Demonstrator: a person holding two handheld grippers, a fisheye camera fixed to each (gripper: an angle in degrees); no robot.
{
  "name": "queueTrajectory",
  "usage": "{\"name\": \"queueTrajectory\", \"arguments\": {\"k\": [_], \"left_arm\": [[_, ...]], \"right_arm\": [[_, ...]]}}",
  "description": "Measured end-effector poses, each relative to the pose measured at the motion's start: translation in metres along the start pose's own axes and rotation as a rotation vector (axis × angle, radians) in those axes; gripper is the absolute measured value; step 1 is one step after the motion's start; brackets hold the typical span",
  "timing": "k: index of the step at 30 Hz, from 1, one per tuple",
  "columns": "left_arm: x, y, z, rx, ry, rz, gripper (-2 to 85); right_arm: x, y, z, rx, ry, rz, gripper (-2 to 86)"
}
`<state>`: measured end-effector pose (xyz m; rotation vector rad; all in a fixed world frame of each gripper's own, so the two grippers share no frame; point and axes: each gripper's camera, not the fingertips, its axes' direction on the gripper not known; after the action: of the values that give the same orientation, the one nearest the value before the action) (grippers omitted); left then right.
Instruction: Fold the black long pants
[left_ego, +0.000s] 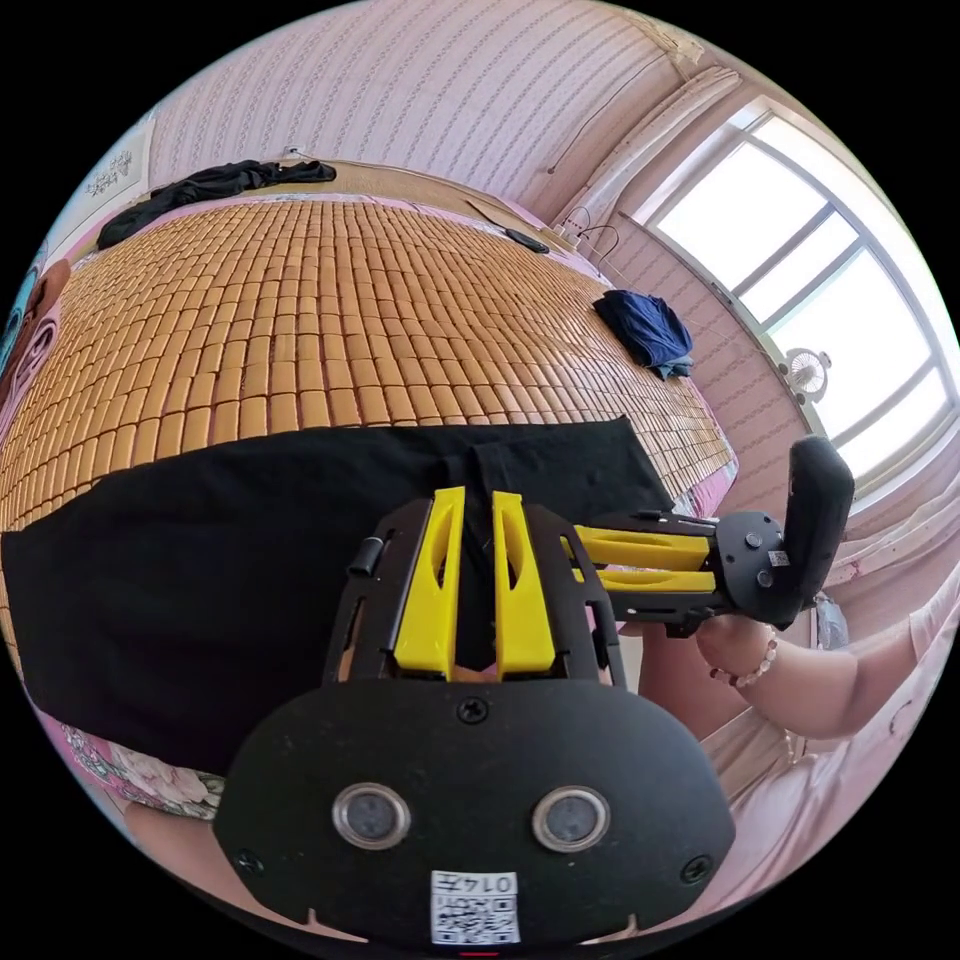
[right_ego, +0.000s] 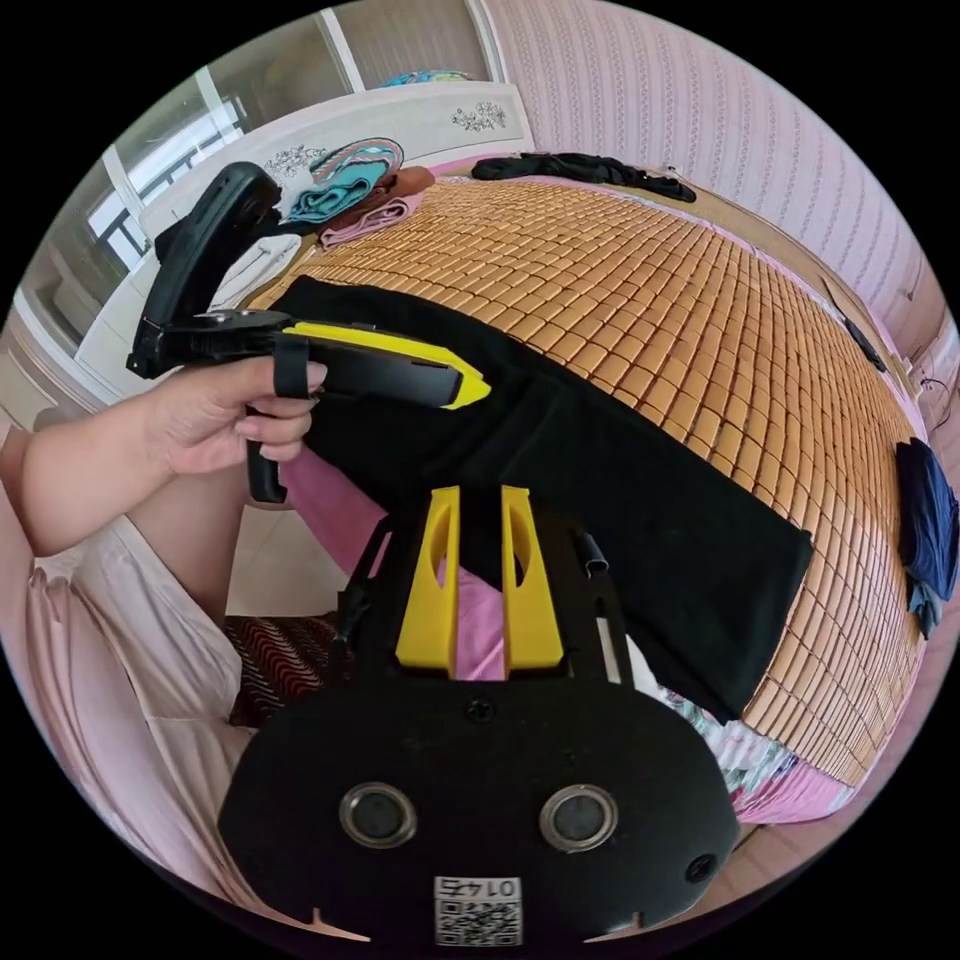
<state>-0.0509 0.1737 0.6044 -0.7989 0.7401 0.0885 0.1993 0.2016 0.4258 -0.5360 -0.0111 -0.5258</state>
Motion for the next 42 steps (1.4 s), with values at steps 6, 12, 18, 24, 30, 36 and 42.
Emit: {"name": "queueTrajectory", "arguments": {"k": [6, 12, 18, 24, 30, 36, 42], "left_arm": [[0.007, -0.01, -0.011, 0.017, -0.086, -0.006, 8.8], [-0.007, -0.005, -0.013, -0.015, -0.057, -0.077, 8.0], [-0.007, -0.007, -0.002, -0.094, -0.039, -0.065, 8.0], [-0.006, -0.009, -0.004, -0.054, -0.025, -0.065, 0.8], [0.006, -0.012, -0.005, -0.042, -0.141, 0.026, 0.3], [-0.009, 0.002, -0.027, 0.024, -0.049, -0.059, 7.8], [-0.004, 0.004, -0.011, -0.048, -0.077, -0.022, 7.8]], "right_arm": [[-0.028, -0.015, -0.036, 0.145, -0.022, -0.061, 1.1], [-0.04, -0.029, 0.016, 0.0, -0.032, -0.061, 0.8], [-0.053, -0.028, 0.012, 0.038, 0.076, -0.083, 0.8], [-0.055, -0.028, 0.008, 0.088, 0.101, -0.074, 1.2], [-0.052, -0.039, 0.023, 0.048, 0.105, -0.069, 4.2], [-0.056, -0.043, 0.029, 0.041, 0.067, -0.074, 8.4], [-0.057, -0.042, 0.044, 0.028, 0.168, -0.092, 6.0]]}}
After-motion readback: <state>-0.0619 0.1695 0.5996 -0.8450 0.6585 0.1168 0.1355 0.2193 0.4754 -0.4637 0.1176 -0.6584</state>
